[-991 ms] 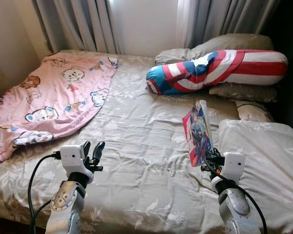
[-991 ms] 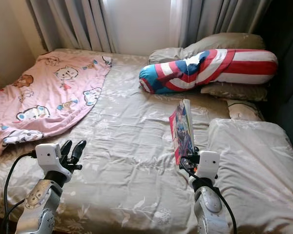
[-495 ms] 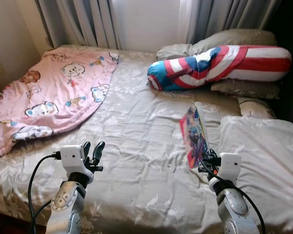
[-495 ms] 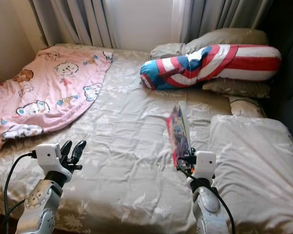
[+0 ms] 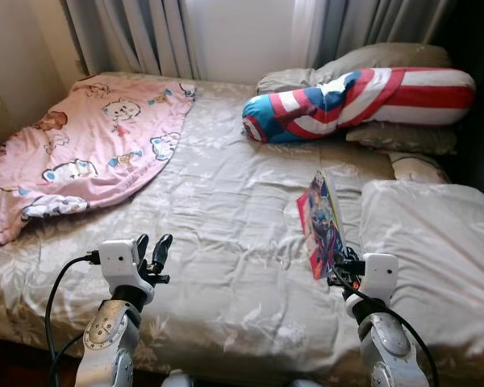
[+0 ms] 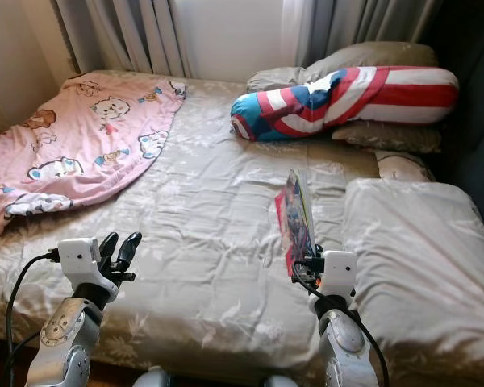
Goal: Clean up the room
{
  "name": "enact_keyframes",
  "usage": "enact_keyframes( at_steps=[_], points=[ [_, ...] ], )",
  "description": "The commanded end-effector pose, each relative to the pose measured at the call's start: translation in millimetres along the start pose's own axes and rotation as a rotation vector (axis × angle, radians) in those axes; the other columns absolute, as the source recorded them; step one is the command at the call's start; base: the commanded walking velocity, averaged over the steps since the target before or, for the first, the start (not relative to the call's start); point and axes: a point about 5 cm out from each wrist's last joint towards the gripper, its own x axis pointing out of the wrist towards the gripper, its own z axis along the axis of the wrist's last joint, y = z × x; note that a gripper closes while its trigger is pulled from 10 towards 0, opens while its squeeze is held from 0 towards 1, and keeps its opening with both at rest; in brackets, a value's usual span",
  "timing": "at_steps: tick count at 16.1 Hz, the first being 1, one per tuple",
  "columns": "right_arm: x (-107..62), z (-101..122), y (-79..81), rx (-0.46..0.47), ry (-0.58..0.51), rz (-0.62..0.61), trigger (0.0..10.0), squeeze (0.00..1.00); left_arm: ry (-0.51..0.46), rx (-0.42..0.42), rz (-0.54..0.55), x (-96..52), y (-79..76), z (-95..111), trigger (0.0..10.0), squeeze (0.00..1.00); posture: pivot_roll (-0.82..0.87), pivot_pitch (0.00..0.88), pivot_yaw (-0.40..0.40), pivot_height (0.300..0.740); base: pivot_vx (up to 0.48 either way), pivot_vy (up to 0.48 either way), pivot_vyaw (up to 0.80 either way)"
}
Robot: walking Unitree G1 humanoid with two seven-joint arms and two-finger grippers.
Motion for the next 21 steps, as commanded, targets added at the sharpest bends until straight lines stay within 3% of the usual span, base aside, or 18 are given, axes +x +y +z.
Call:
enact_keyframes(
  at_steps=[1, 21],
  points=[
    [1.5, 11.5, 0.9, -0.011, -0.052, 0.011, 10.0, 0.00, -0.013, 0.004, -0.001, 0.2, -0.3, 4.2, 10.0, 0.00, -0.01, 0.064, -0.034, 0.662, 0.000, 0.000, 0.00],
    [3.0, 4.8, 3.5, -0.016, -0.020, 0.032, 10.0, 0.00, -0.007, 0.005, -0.005, 0.5, -0.5, 3.3, 10.0, 0.00, -0.01, 0.053, -0.031, 0.658, 0.000, 0.000, 0.00]
  ],
)
